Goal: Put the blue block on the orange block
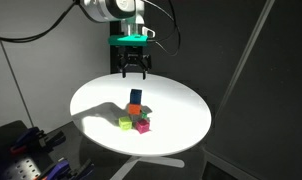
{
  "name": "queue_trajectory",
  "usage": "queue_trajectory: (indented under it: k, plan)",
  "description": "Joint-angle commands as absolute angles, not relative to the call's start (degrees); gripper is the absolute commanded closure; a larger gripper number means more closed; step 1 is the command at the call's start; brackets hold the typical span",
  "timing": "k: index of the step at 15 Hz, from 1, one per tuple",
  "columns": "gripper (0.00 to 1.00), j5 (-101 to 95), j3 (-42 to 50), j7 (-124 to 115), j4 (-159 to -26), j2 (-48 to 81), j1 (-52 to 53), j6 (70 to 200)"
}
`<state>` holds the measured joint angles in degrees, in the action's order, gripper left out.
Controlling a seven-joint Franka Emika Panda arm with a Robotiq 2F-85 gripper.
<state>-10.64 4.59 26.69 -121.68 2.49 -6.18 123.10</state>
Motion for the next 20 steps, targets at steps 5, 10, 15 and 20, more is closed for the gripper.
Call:
queue_trajectory:
  k: [5,10,15,20]
  plan:
    - [0.0,-9.9,4.5,16.3,-125.0,-6.5,-5.1,114.8]
    - [0.0,-8.9,4.4,15.0,-129.3,-12.1,-4.2,112.5]
    - [0.0,-5.8,4.9,15.6,-133.9,-17.5,-3.5,111.9]
    - [0.0,-4.0,5.0,15.7,-139.1,-22.9,-2.9,113.8]
